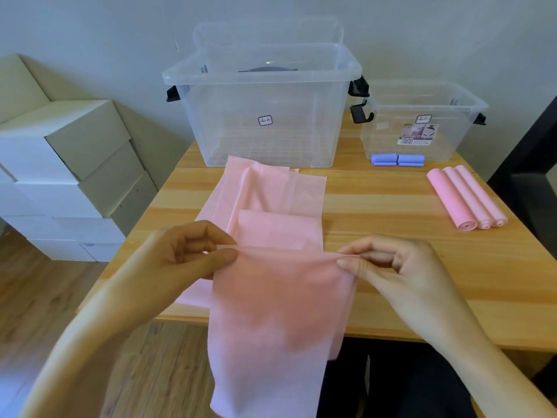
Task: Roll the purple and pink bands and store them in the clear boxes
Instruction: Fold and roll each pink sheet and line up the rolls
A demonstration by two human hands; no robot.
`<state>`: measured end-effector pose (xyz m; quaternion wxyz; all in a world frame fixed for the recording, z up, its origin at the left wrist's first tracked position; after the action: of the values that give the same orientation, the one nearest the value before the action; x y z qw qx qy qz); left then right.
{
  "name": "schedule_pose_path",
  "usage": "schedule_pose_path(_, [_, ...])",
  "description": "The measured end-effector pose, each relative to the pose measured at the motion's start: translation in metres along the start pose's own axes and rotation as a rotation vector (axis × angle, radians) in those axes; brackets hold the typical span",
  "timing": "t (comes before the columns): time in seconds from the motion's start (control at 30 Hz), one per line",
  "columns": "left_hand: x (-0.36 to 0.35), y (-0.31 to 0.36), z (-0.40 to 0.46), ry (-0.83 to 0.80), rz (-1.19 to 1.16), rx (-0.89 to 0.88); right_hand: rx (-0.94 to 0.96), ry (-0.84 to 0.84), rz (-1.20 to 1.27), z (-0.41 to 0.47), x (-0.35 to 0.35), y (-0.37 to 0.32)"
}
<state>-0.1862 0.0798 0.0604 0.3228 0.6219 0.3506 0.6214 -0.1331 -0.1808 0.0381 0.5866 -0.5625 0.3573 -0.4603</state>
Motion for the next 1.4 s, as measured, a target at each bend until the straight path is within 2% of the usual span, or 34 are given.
schedule_pose_path(0.47, [-0.018, -0.062, 0.089, 0.160, -0.044, 0.251, -0.060, 0.097, -0.117, 0.090, -0.004, 0.062])
schedule_pose_path(0.83, [-0.019, -0.069, 0.117, 0.210, 0.073, 0.235, -0.127, 0.063, -0.189, 0.114, -0.004, 0.069])
schedule_pose_path(1.1, [-0.018, -0.078, 0.118, 0.232, 0.232, 0.231, -0.131, 0.074, -0.040, 0.113, -0.010, 0.067])
schedule_pose_path(1.27, [-0.016, -0.075, 0.118, 0.257, 0.198, 0.201, -0.063, 0.111, 0.026, 0.108, -0.010, 0.065])
schedule_pose_path(1.4, [-0.017, -0.070, 0.112, 0.303, 0.075, 0.169, -0.016, 0.151, 0.084, 0.100, -0.009, 0.063])
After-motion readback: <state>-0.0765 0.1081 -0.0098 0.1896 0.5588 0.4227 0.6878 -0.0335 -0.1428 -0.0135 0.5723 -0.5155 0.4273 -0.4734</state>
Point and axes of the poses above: each hand's wrist, its own z-axis towards the middle knuckle, its own x-axis out of the back of the hand, y = z × x, the point moved 3 cm from there along z, towards the middle knuckle, and after that the axes turned 11 degrees about z, right-handed, at the moved point
